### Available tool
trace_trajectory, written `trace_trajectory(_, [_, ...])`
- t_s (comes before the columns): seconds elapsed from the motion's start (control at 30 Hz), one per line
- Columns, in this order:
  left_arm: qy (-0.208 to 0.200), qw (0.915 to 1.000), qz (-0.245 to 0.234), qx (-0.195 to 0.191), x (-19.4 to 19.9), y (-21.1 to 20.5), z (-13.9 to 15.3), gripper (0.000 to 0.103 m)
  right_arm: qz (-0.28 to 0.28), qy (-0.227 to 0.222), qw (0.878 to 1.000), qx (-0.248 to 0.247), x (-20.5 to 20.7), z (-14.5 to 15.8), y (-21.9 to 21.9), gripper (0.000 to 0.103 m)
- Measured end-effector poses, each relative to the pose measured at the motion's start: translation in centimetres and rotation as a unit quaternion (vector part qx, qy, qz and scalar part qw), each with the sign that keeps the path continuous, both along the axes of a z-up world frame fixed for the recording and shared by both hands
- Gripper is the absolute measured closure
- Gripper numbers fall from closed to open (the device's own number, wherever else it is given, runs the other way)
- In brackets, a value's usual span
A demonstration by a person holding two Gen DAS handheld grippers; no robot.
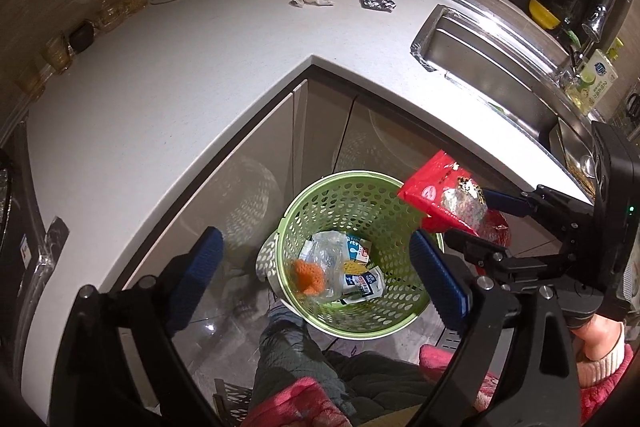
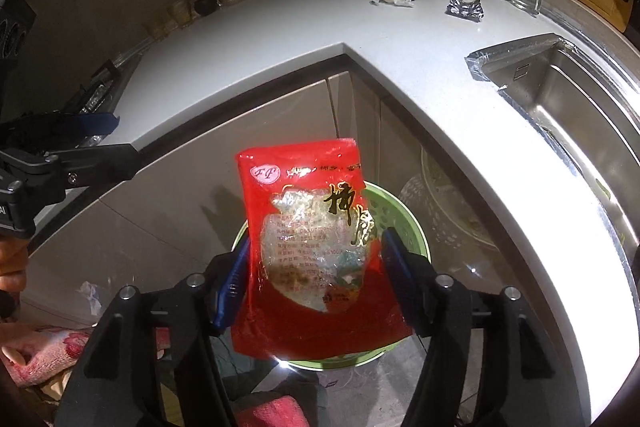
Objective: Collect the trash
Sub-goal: 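Lower the red snack bag into the basket and open the right gripper, then grasp the crumpled white tissue on the counter with the left gripper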
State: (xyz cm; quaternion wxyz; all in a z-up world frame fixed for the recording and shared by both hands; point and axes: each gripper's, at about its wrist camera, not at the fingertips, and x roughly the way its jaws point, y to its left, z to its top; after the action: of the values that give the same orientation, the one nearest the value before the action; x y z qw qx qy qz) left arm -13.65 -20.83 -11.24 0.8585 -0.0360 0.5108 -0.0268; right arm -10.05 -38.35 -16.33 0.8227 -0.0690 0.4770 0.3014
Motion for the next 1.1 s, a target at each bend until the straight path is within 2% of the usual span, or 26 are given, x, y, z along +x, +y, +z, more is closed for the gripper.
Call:
trace_trajectory(0.13, [-0.001, 1.0, 0.007, -0.005, -0.1, 0.2, 0.2, 0.012, -0.006, -0.009, 1.0, 0.004, -0.1, 0.9, -0.1, 0.015])
trace_trajectory(0.57, [-0.015, 0.9998, 0.013, 0.0, 2.0, 0.6, 1.9, 0.008, -0.061, -0.044, 0.997, 0.025, 1.8, 5.1, -2.1, 0.003])
trace_trajectory(0.83, [-0.043, 0.9991, -0.002, 0.0, 8.3, 2.2, 4.3, 0.008, -0.107, -0.084, 0.99, 0.032, 6.0, 8.6, -2.6, 0.002])
trace_trajectory(0.97, [-0.055, 0.9983, -0.013, 0.012, 13.0, 2.8, 4.5, 0.008, -0.142, -0.093, 0.985, 0.035, 9.2, 9.2, -2.8, 0.002])
trace_trajectory(1.1, [-0.061, 0.9978, -0.027, 0.008, 18.4, 2.6, 4.2, 0.008, -0.181, -0.094, 0.978, 0.039, 13.2, 9.1, -2.8, 0.002])
